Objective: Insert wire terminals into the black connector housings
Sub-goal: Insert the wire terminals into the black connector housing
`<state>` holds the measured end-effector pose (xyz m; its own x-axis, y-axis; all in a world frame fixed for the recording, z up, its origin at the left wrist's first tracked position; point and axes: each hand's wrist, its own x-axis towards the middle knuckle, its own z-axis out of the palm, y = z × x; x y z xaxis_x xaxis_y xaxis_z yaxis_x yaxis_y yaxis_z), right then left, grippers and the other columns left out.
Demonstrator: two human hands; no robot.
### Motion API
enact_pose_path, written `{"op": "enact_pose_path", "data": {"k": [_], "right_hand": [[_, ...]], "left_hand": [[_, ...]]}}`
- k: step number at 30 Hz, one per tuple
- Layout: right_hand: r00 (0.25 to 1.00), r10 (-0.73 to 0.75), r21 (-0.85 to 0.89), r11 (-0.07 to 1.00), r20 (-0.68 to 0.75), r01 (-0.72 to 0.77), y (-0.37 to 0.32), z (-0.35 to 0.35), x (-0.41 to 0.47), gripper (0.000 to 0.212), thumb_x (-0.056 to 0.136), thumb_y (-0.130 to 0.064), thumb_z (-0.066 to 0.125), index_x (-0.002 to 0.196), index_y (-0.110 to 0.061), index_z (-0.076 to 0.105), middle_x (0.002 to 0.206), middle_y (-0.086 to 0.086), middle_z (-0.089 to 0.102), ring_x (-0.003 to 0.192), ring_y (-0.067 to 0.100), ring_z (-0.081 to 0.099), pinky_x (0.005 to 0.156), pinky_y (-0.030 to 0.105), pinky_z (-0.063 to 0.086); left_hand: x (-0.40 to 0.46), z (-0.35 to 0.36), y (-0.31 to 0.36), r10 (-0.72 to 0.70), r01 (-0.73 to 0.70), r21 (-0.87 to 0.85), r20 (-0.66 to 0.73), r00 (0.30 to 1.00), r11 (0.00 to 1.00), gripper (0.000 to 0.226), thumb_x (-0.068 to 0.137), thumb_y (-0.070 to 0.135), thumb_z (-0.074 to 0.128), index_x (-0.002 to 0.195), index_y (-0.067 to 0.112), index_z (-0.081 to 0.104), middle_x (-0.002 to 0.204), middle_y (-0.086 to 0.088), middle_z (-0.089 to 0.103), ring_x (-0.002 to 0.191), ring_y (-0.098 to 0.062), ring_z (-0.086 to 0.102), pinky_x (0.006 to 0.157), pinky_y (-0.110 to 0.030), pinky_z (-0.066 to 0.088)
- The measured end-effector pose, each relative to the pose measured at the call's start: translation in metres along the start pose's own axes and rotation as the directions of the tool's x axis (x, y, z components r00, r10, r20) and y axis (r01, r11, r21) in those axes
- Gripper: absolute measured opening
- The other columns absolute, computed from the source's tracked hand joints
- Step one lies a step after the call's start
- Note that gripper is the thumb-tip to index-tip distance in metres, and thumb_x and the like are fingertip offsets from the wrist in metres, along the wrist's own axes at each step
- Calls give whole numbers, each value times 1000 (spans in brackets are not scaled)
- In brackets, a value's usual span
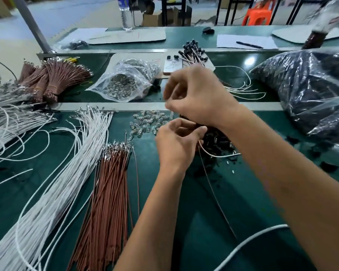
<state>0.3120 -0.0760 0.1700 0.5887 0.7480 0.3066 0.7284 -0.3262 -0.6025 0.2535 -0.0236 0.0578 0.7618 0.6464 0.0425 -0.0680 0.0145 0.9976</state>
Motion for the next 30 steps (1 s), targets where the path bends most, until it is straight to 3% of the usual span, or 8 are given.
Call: {"op": "enact_pose_path", "data": {"k": [3, 5, 9, 14, 19, 23, 30], "right_hand": [[982, 161, 146, 978, -96, -146, 43, -26, -46, 9, 87, -8, 79, 88, -17, 79, 74, -3, 76, 64, 5, 70, 62, 19, 54], [957, 251, 323, 926, -149, -193, 67, -26, -76, 10, 91, -6, 76, 91, -15, 79, 74, 3, 77, 60, 10, 67, 57, 19, 52], [923, 291, 542, 832, -253, -114, 95, -17, -115, 15, 94, -2, 72, 95, -15, 80, 74, 9, 74, 59, 11, 58, 52, 16, 45], [909, 172, 418, 908, -381, 3, 94, -10, -126, 13, 94, -9, 73, 97, -20, 77, 79, -1, 75, 64, 11, 65, 62, 19, 51], [868, 46, 279, 954, -495, 108, 87, -10, -131, 10, 95, -4, 71, 100, -12, 75, 88, -3, 75, 81, 18, 73, 74, 27, 58], [856, -11, 214, 967, -516, 142, 83, -11, -132, 8, 95, -1, 71, 100, -6, 74, 90, -1, 74, 81, 13, 71, 74, 19, 53], [861, -40, 211, 963, -507, 169, 81, -12, -134, 6, 94, 0, 74, 97, -5, 75, 88, 0, 74, 77, 14, 71, 70, 21, 54]], "left_hand": [[-5, -3, 4, 75, -72, -27, 129, 989, 997, 13, 77, 7, 86, 80, 12, 74, 68, -10, 74, 58, -20, 66, 59, -29, 53], [-8, 1, 7, 113, -110, -25, 218, 969, 994, 15, 77, 3, 85, 82, 14, 76, 70, -8, 75, 61, -14, 66, 60, -24, 53], [-13, 6, 11, 161, -161, -27, 313, 936, 987, 23, 76, -6, 83, 84, 15, 77, 79, -10, 77, 69, -14, 69, 71, -27, 57], [-15, 6, 8, 185, -155, -111, 357, 916, 982, 22, 76, -12, 78, 92, 3, 76, 91, -16, 77, 82, -23, 73, 82, -33, 60], [-16, 7, 7, 250, -188, -190, 394, 884, 964, 23, 78, -11, 77, 97, 2, 75, 96, -16, 77, 90, -24, 73, 87, -30, 57], [-18, 7, 7, 268, -179, -237, 423, 865, 955, 23, 78, -10, 77, 98, 2, 75, 95, -11, 78, 89, -20, 73, 84, -28, 57], [-20, 7, 9, 290, -184, -270, 435, 852, 945, 27, 79, -14, 74, 97, 5, 74, 91, -2, 78, 86, -12, 72, 81, -22, 56]]}}
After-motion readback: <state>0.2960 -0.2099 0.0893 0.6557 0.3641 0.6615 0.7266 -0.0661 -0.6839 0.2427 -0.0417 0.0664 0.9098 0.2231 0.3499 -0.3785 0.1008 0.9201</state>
